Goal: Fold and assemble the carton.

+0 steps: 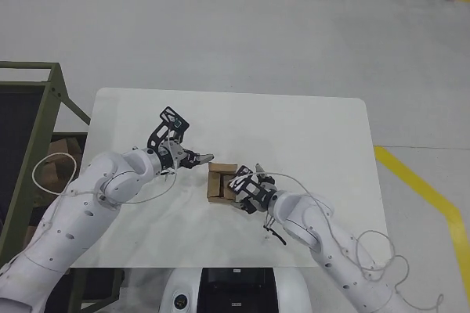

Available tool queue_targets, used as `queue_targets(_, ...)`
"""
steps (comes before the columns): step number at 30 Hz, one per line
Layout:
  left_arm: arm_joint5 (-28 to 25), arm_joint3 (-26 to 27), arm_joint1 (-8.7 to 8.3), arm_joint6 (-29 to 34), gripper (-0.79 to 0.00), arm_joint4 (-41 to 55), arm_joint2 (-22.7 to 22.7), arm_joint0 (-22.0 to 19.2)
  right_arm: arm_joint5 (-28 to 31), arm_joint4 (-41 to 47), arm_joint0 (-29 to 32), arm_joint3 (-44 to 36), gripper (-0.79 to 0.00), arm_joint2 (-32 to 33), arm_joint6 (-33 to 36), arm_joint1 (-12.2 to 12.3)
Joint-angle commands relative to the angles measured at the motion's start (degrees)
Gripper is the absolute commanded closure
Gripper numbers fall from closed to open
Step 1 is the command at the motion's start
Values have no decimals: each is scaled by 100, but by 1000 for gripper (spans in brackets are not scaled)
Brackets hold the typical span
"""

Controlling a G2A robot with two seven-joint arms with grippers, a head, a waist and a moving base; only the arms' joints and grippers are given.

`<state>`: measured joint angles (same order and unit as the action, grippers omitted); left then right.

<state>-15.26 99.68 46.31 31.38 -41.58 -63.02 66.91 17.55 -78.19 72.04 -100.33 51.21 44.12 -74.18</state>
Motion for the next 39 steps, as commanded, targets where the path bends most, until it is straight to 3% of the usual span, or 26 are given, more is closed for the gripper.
queue_targets(1, 4, -29, 26, 23, -785, -24, 58, -48, 31, 10, -23, 53, -785, -21, -52, -5)
queue_targets(8, -36, -60, 94, 146, -785, -140, 168, -133, -231, -29, -142, 250, -785, -112, -98, -57)
queue_targets(23, -230, 153, 100, 320, -785, -326, -50, 147, -812, 176, -244, 388, -785, 111, -199, -109)
queue_targets(32, -421, 261, 104, 404, -785, -393, -161, 290, -870, 291, -211, 390, -785, 280, -315, -106)
queue_targets(39, -341, 430, 119, 457, -785, -623, -194, 384, -725, 353, 209, -61, -785, 696, -591, -6)
